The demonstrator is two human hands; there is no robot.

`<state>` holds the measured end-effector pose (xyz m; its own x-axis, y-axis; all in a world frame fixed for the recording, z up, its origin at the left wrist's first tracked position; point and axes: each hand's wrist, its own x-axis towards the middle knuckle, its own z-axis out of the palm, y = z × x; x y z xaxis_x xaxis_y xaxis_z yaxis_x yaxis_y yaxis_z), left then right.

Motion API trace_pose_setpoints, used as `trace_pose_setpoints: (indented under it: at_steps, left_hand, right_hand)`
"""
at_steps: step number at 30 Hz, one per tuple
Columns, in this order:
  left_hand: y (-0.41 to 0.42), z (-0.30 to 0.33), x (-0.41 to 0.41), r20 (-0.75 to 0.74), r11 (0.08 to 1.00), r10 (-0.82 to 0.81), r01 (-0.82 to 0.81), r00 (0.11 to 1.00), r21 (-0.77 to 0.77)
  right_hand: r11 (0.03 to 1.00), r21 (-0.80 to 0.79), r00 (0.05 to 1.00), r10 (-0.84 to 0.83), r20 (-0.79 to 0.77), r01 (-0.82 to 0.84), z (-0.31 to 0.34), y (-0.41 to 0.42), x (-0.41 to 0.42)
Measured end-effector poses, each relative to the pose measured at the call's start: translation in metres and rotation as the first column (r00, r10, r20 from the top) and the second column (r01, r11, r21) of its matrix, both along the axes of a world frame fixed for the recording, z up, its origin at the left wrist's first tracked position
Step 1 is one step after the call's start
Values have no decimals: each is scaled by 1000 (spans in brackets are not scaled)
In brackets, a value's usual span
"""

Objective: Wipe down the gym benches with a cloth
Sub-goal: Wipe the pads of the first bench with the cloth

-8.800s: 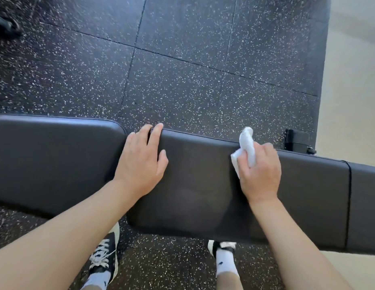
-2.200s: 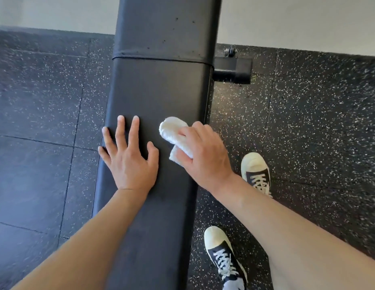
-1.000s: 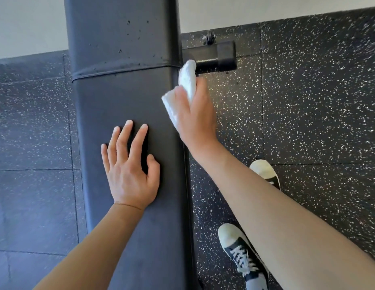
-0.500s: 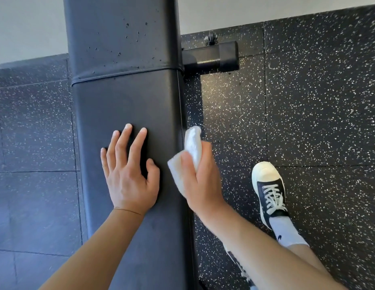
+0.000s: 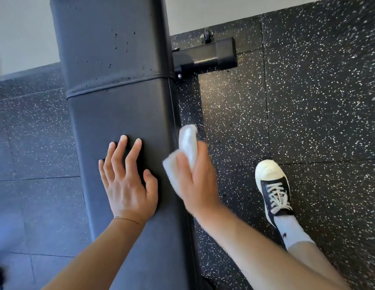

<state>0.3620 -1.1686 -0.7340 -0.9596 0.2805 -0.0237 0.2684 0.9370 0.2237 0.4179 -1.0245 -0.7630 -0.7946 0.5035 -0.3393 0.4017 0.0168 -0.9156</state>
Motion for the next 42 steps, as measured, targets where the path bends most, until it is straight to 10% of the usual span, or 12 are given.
trace_pose_setpoints:
  at_steps: [5, 15, 27, 36, 42]
  left_hand:
    - [4, 4, 0, 20, 999, 7, -6, 1000, -39]
    - [4, 5, 0, 47, 997, 14, -11, 999, -77]
    - [2, 2, 1, 32, 997, 22, -20, 999, -71]
    - [1, 2, 3, -23, 1000, -8, 8, 1000, 19]
    - [2, 6, 8, -18, 999, -11, 11, 1000, 30]
  right_hand:
    - [996, -65, 997, 59, 42, -56, 8, -11, 45]
    - [998, 24, 999, -53, 5, 52, -3, 46, -120]
    - [977, -32, 975, 213, 56, -211, 7, -2, 55]
    - [998, 58, 999, -24, 27, 22, 0, 20, -57]
    - [993, 98, 998, -62, 0, 62, 0, -21, 27]
